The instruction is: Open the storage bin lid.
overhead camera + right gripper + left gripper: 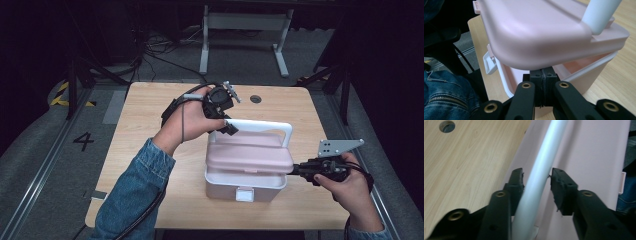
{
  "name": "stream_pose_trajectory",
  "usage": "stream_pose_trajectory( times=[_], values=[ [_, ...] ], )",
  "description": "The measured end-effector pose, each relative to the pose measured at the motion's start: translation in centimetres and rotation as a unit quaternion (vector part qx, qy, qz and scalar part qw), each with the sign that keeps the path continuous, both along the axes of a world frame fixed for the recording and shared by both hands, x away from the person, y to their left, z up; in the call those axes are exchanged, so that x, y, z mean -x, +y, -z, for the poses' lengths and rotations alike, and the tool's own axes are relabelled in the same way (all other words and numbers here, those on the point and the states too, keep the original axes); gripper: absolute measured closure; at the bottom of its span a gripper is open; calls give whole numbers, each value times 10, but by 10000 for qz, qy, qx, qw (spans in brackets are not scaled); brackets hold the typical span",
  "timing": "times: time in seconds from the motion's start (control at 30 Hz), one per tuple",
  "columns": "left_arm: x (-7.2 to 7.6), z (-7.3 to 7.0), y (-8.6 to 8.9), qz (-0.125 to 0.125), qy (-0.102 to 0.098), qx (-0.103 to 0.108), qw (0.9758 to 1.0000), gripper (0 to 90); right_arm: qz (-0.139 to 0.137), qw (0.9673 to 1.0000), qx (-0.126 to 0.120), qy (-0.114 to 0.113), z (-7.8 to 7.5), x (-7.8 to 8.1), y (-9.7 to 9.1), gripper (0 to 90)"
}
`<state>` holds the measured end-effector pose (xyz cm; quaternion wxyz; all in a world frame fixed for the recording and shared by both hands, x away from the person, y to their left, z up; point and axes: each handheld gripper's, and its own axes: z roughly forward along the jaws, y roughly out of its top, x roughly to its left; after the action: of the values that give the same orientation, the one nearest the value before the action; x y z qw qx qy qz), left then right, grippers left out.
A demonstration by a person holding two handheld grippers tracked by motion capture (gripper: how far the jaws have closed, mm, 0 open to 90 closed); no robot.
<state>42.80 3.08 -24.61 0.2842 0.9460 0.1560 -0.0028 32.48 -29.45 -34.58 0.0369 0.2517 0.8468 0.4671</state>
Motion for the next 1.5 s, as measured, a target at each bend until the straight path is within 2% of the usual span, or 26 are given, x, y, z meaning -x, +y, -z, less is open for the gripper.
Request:
stream_pose_trajectory(
  times=[0.07,0.2,0.4,0.5,0.67,0.8,0.9,1.07,1.27,1.5],
  values=[
    [1,-2,4,6,-100,87,9999,516,34,10000,-16,-45,-1,0,-1,900],
    [5,-5,14,-87,-297,235,9992,422,44,10000,-41,-61,-2,0,-1,900],
    [15,-12,42,-304,-617,482,9965,385,57,9999,-69,-141,-4,-3,0,900],
    [26,-13,56,-318,-706,503,9957,390,81,9998,-93,-171,-5,-4,2,900],
    [44,-10,75,-250,-755,552,9953,395,50,9997,-112,-189,-6,-7,4,900],
    [55,-4,89,-352,-792,527,9948,395,71,9997,-124,-187,-7,-9,5,900],
    [58,4,98,-462,-803,603,9939,395,115,9995,-160,-235,-9,-10,4,900],
    [59,17,110,-608,-704,667,9934,395,171,9989,-282,-325,-12,-11,4,900],
    [60,28,115,-624,-690,729,9930,395,262,9976,-439,-464,-16,-14,3,900],
    [61,42,107,-515,-762,827,9923,395,417,9952,-627,-621,-18,-16,3,900]
  ],
)
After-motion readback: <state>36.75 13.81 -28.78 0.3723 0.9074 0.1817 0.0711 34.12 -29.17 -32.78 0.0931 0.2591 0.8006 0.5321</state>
